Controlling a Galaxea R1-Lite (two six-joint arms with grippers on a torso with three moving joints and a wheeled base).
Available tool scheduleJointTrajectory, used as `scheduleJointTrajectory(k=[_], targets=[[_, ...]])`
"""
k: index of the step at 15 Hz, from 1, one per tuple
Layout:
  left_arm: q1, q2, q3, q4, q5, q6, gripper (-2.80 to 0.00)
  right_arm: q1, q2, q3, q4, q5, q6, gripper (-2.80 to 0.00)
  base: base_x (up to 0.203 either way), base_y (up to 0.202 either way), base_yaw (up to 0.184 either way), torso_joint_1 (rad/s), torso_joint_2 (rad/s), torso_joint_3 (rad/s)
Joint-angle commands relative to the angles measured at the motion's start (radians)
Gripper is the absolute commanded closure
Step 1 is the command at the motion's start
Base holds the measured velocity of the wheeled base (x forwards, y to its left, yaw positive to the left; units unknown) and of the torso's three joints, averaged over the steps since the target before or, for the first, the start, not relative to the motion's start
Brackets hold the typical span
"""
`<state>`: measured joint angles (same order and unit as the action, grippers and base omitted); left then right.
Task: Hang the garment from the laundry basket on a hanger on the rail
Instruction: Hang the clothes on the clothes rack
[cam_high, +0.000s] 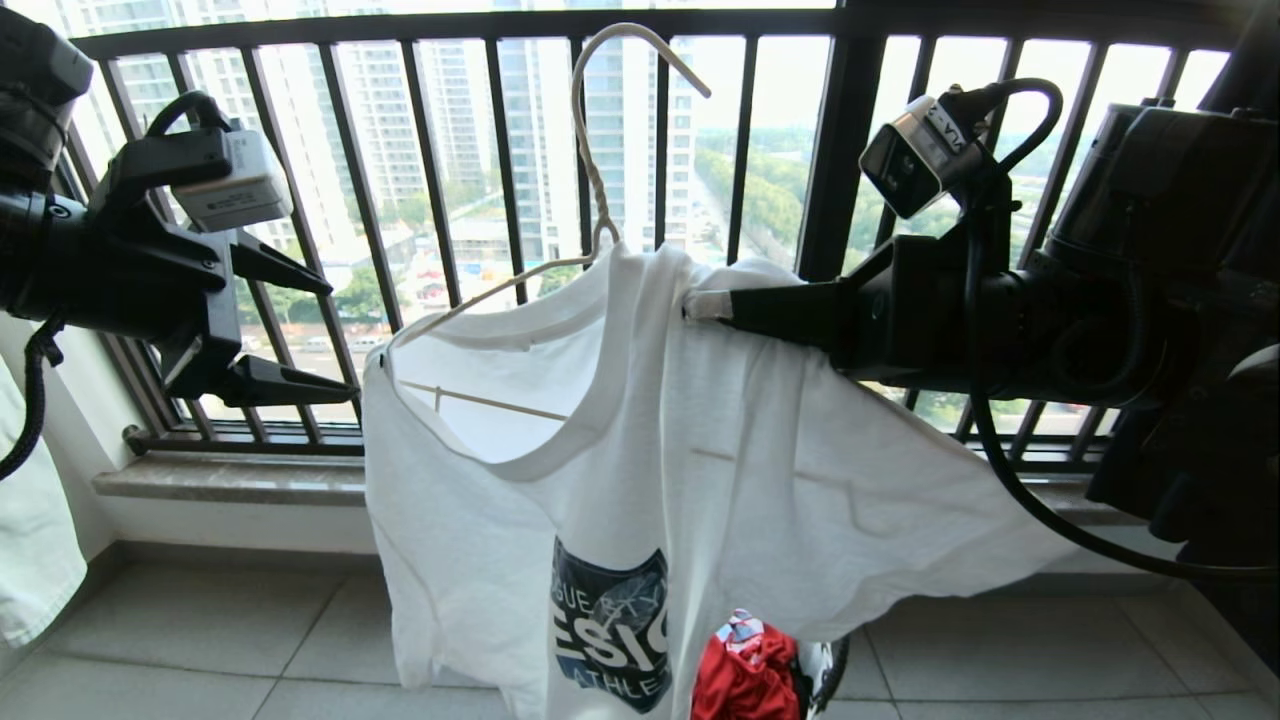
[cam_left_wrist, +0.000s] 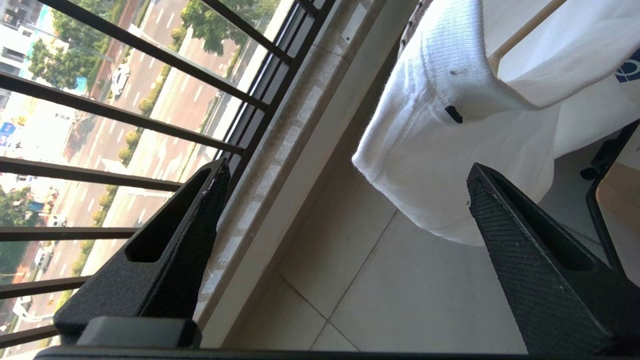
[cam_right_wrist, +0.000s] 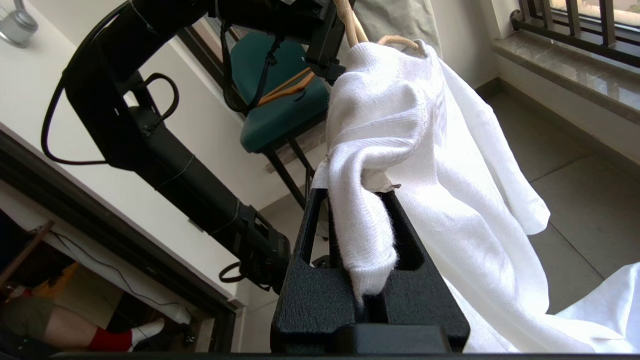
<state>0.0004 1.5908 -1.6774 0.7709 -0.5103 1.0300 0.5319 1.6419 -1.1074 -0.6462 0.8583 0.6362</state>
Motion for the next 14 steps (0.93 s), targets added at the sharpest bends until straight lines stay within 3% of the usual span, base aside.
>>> scheduleJointTrajectory(k=[1,4,5,10,14], targets=[[-0.003,0.034,-0.013,0.004,-0.053,0.005,-2.80,0.000,-0.007,0.000,-0.002,0.010,0.003,0.00,0.000,0.000,0.000,0.000,0.00,0.000],[-0.005,0.058,-0.039,0.008,-0.176,0.002,-2.80,0.000,-0.010,0.001,-0.002,0.015,0.010,0.00,0.000,0.000,0.000,0.000,0.00,0.000],[-0.005,0.070,-0.035,0.008,-0.189,0.002,-2.80,0.000,-0.011,0.001,-0.004,0.019,0.017,0.00,0.000,0.000,0.000,0.000,0.00,0.000],[-0.005,0.066,-0.032,0.009,-0.202,-0.008,-2.80,-0.001,-0.019,-0.001,-0.004,0.019,0.017,0.00,0.000,0.000,0.000,0.000,0.00,0.000],[-0.012,-0.075,0.099,0.007,-0.203,-0.057,-2.80,-0.007,-0.013,-0.009,-0.004,0.016,0.017,0.00,0.000,0.000,0.000,0.000,0.00,0.000]])
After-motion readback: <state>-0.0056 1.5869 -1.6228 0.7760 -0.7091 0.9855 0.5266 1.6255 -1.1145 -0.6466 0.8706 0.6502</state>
